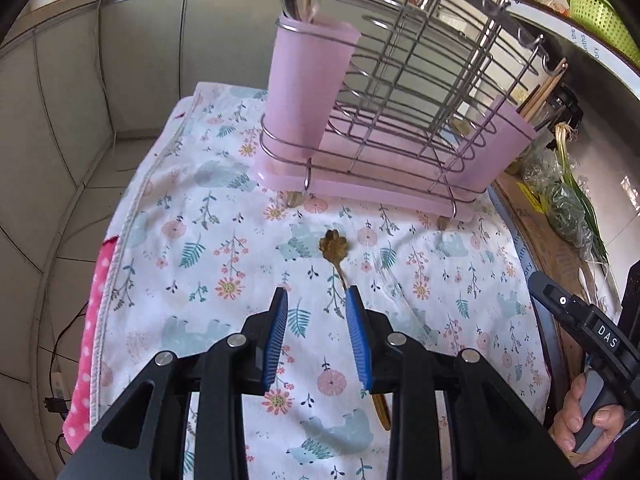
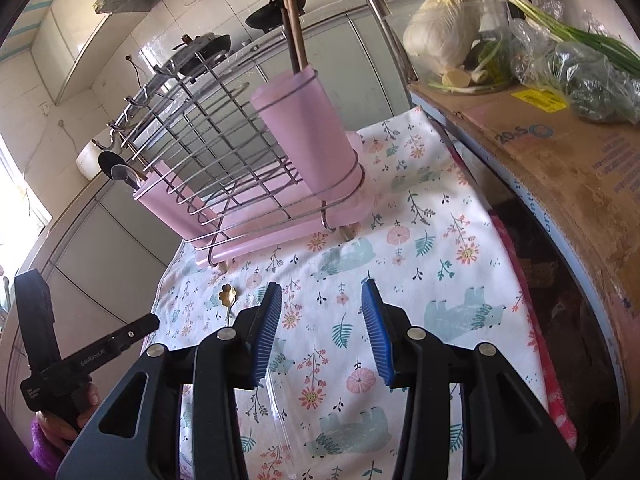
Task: Organize utensils
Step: 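Close the left tool on the gold spoon while the right tool grasps the clear plastic fork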
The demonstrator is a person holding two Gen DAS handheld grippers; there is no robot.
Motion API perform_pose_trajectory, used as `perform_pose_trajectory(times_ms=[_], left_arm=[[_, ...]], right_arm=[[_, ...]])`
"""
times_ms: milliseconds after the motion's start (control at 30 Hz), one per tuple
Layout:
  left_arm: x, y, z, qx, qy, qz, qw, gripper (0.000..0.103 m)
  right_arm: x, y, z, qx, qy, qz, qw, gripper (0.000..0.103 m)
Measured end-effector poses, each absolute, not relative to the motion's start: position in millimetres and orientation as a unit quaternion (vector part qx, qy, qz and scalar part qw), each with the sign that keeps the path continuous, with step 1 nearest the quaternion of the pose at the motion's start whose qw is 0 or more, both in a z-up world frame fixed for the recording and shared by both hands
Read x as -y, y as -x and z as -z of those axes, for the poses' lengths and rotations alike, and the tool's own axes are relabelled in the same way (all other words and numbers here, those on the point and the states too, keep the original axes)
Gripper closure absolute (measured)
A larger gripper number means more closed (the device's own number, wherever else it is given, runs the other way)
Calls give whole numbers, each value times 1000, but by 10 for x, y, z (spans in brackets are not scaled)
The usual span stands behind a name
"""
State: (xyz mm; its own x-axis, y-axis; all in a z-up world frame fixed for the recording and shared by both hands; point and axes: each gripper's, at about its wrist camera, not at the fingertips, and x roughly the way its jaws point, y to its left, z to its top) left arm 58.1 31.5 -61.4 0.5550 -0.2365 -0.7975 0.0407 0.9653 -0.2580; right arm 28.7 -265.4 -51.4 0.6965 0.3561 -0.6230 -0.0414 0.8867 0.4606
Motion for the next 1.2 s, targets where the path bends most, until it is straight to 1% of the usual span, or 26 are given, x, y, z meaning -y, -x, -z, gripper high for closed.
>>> perform_pose_trajectory(times_ms=[233, 367, 433, 467, 533, 600, 700, 833, 967, 1033, 1100, 1200], left_arm=[[-82, -1008, 876, -528, 88, 75, 842, 74], [-12, -1265, 1074, -577, 105, 76, 807, 74], [14, -1351, 1143, -593, 108, 71, 795, 77], [28, -1371, 1141, -592, 105, 66, 796, 80], [74, -1414, 1133, -594, 93, 63, 796, 82], [113, -1456, 1147, -599, 77, 47, 796, 96], [132, -1473, 1136, -598, 72, 47, 797, 100], [22, -1426, 1052, -585, 98, 63, 802, 101], [-85, -1298, 933, -564, 106, 83, 815, 101], [-161, -1202, 864, -552, 114, 93, 821, 101], [-225, -1108, 778, -537, 121, 101, 829, 101], [-333, -1012, 656, -516, 132, 114, 839, 101]], right_arm=[[2601, -341, 628, -395, -209, -125, 886, 60], [2586, -361, 672, -401, -201, -128, 884, 61], [2589, -390, 702, -405, -204, -130, 882, 61], [2588, -406, 717, -406, -206, -131, 880, 61], [2587, -429, 737, -410, -208, -134, 878, 61], [2575, -453, 756, -413, -206, -137, 876, 61], [2544, -488, 780, -420, -201, -143, 873, 61], [2482, -535, 809, -437, -205, -168, 859, 61], [2370, -620, 871, -471, -233, -225, 820, 61], [2264, -660, 887, -488, -229, -238, 808, 61], [2112, -714, 885, -505, -202, -240, 804, 61], [1844, -760, 865, -521, -134, -229, 811, 61]])
